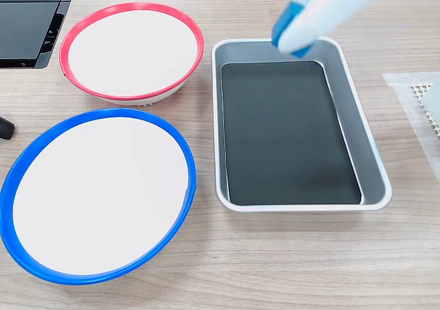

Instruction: Move a blue block from tray to blue dish

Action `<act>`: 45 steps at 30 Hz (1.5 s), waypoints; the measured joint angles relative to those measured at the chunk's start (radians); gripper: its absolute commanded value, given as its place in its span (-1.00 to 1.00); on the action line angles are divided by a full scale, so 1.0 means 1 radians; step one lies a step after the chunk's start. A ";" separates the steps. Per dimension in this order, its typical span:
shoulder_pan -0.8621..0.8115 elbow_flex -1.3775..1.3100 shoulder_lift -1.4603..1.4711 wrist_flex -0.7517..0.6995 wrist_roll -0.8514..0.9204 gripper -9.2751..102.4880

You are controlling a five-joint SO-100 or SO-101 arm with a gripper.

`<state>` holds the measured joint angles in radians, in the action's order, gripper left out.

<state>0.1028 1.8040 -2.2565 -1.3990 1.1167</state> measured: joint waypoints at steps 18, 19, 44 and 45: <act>-0.405 -0.399 0.391 0.523 -0.742 -0.84; -0.351 -0.405 0.488 0.647 -0.764 -0.84; 0.110 -0.403 1.123 0.534 -0.673 -0.74; 0.114 -0.414 1.138 0.529 -0.672 -0.71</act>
<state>0.2163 1.3898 -1.1183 -0.8698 0.4449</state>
